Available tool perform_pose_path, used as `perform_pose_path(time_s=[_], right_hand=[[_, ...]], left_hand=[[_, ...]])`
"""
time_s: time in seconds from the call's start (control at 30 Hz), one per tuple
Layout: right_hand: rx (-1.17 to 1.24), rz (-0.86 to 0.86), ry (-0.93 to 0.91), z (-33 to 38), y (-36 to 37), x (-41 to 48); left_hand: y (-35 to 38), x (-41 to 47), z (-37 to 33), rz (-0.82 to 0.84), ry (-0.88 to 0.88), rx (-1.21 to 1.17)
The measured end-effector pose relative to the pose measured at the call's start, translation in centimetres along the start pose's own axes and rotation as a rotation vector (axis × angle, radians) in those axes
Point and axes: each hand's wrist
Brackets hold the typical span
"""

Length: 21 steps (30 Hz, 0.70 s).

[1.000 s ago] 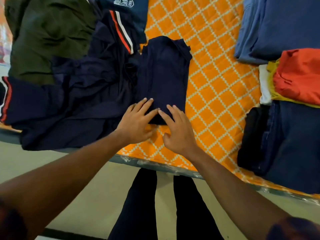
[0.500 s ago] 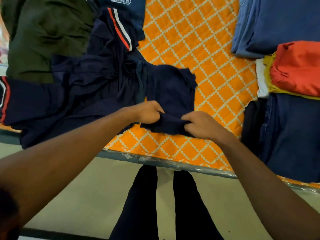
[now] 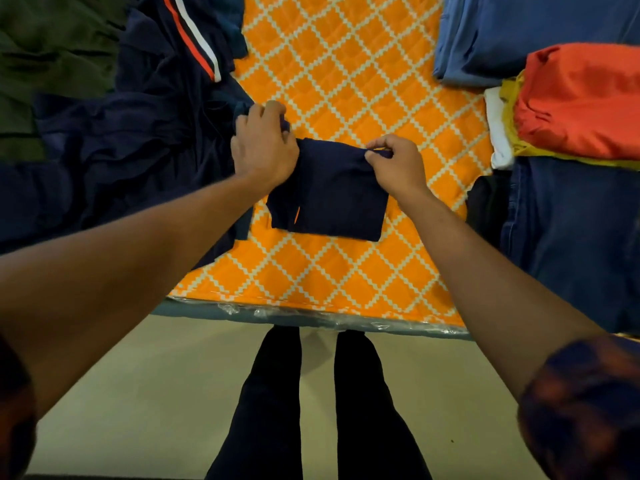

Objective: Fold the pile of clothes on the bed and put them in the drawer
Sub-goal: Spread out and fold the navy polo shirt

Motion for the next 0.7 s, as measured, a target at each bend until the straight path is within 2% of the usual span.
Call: perform_pose_path(time_s=[0.07,0.13,0.2,0.27,0.33,0.4,0.47,0.57,0.63,0.7], right_hand=[[0.042,-0.154,0.006,0.1,0.8,-0.5],[0.049,-0.346,-0.062,0.1,1.0,-2.3],[-0.014,-0.452,-0.133,-0.3,2.1,-5.0],[-0.021,-0.418,-0.072,-1.2,3.8,-7.8],[0.081,-0.281,0.122,-1.8,5.5,-9.8],[0.208,-0.183,0.241,-2.1,6.2,-10.2],[0.37,-0.093,0.261,-2.0,5.7,-8.9],[0.622,0.136,0.301,-2.1,3.4,-6.0],[0.661,0.264,0.288,-2.1,1.4,-4.9],[0.633,0.28,0.224,-1.9,-0.5,-4.5]], left_hand=[[1.0,-1.1,0.2,-0.067,0.215,0.07],[1.9,-2.9,0.2,-0.05,0.416,0.126],[3.3,-5.2,1.2,-0.023,0.486,0.209],[4.5,-7.4,2.0,-0.005,0.303,0.173],[5.2,-9.1,2.3,-0.044,-0.031,-0.005],[5.6,-9.6,2.5,-0.103,-0.257,-0.224],[5.4,-8.9,2.3,-0.056,-0.336,-0.463],[4.4,-6.4,1.9,0.064,-0.524,-0.777],[3.3,-4.9,1.1,0.204,-0.648,-0.948],[2.5,-4.4,-0.4,0.328,-0.662,-1.039]])
Point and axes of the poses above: each hand's wrist, its own x-axis towards the middle knuckle, its own y-axis out of the palm, z = x × y, and after that the axes turned 13 degrees about -x, right-handed
